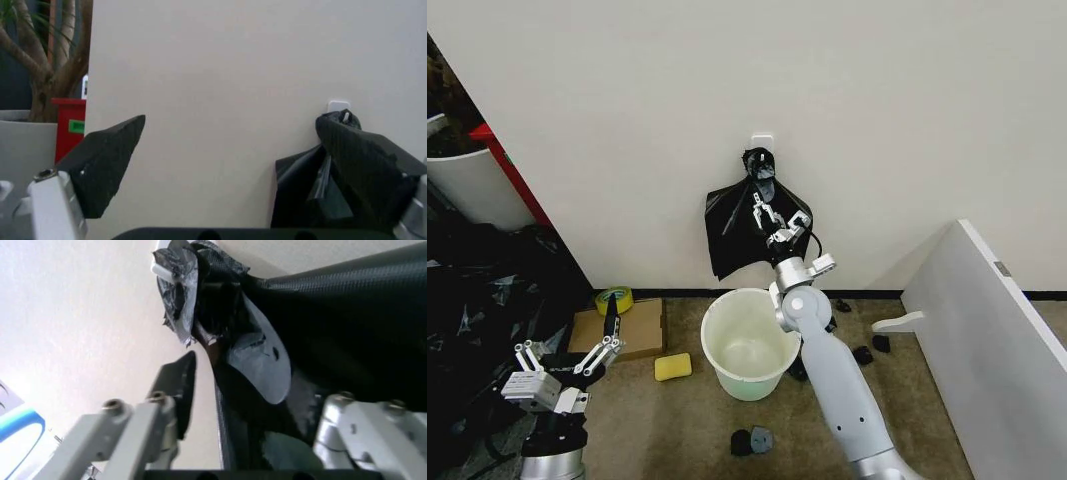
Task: Place the garbage bag over the trash bin.
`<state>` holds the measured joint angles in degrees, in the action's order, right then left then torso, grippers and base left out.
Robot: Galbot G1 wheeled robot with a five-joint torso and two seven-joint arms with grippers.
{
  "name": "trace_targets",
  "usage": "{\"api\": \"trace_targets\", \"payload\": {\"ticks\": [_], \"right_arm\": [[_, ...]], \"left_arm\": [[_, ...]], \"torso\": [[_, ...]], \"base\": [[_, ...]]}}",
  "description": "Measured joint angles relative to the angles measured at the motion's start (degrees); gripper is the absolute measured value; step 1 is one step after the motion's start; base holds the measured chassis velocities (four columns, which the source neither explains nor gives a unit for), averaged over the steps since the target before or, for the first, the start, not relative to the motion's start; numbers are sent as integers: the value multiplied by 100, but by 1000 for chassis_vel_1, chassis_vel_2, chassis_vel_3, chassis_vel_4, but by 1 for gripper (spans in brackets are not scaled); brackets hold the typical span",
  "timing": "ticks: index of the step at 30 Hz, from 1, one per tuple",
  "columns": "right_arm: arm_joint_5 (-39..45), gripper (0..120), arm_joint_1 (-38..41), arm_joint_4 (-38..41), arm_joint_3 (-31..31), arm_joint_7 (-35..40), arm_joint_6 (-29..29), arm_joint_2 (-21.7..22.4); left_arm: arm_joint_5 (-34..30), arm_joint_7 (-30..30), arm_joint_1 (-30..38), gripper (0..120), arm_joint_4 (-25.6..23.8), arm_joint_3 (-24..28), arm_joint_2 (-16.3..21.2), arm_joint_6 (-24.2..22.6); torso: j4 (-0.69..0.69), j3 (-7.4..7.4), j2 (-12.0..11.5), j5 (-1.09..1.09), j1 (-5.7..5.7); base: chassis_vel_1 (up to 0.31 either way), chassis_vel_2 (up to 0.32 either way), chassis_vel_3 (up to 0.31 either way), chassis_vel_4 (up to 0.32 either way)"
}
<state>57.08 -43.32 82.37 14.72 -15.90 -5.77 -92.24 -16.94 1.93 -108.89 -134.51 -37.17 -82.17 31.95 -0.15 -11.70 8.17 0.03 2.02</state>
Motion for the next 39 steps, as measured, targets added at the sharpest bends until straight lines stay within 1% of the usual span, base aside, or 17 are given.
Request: {"api": "trace_targets", "payload": {"ticks": [1, 2, 3, 9, 10, 12, 18, 22, 24, 25, 32, 33, 38, 39], "right_arm": [[-9, 35, 11, -9, 8, -9, -3, 0], [-9, 35, 11, -9, 8, -9, -3, 0], [-24, 31, 26, -21, 19, -22, -10, 1], [-67, 5, 47, -27, 33, -77, -33, 3], [-67, 5, 47, -27, 33, -77, -33, 3], [-69, 0, 42, -21, 39, -109, -37, 4], [-135, 0, -12, 32, 40, -149, -63, 9], [-176, 0, -246, 264, -83, -151, -103, 138], [-267, 0, -505, 463, -218, -224, -146, 277], [-267, 0, -505, 463, -218, -224, -146, 277], [-706, 0, -1329, 1059, -524, -498, -275, 610], [-706, 0, -1329, 1059, -524, -498, -275, 610], [-1112, 0, -1847, 1404, -761, -676, -442, 932], [-1112, 0, -1847, 1404, -761, -676, -442, 932]], "left_arm": [[2, 0, -3, 100, 3, -1, -1, 7], [2, 0, -3, 100, 3, -1, -1, 7], [4, 0, -10, 100, 7, -3, -2, 15], [7, 1, -13, 100, 42, -8, -26, 76], [7, 1, -13, 100, 42, -8, -26, 76], [11, 3, -10, 100, 46, -5, -32, 87], [3, 3, 35, 100, 66, -9, -12, 95], [-33, 2, 93, 100, 89, -3, 6, 95], [-89, 2, 123, 100, 91, -8, 45, 91], [-89, 2, 123, 100, 91, -8, 45, 91], [-185, 2, 218, 100, 122, -4, 115, 69], [-185, 2, 218, 100, 122, -4, 115, 69], [-226, 2, 261, 100, 145, -1, 156, 59], [-226, 2, 261, 100, 145, -1, 156, 59]], "torso": [[0, 0, 0, 0, 0], [0, 0, 0, 0, 0], [0, 0, 0, 0, 0], [0, 0, 0, 0, 0], [0, 0, 0, 0, 0], [0, 0, 0, 0, 0], [0, 0, 0, 0, 0], [1, 0, 0, 0, 0], [-1, 0, 0, 0, 0], [-1, 0, 0, 0, 0], [0, 1, 0, 0, -1], [0, 1, 0, 0, -1], [0, 1, 0, 1, -1], [0, 1, 0, 1, -1]], "base": [[0, 0, 0, 0], [0, 0, 0, 0], [0, 0, 0, 0], [0, 0, 0, 0], [0, 0, 0, 0], [0, 0, 0, 0], [0, 0, 0, 0], [0, 0, 0, 0], [0, 0, 0, 0], [0, 0, 0, 0], [0, 0, 0, 0], [0, 0, 0, 0], [0, 0, 0, 0], [0, 0, 0, 0]]}}
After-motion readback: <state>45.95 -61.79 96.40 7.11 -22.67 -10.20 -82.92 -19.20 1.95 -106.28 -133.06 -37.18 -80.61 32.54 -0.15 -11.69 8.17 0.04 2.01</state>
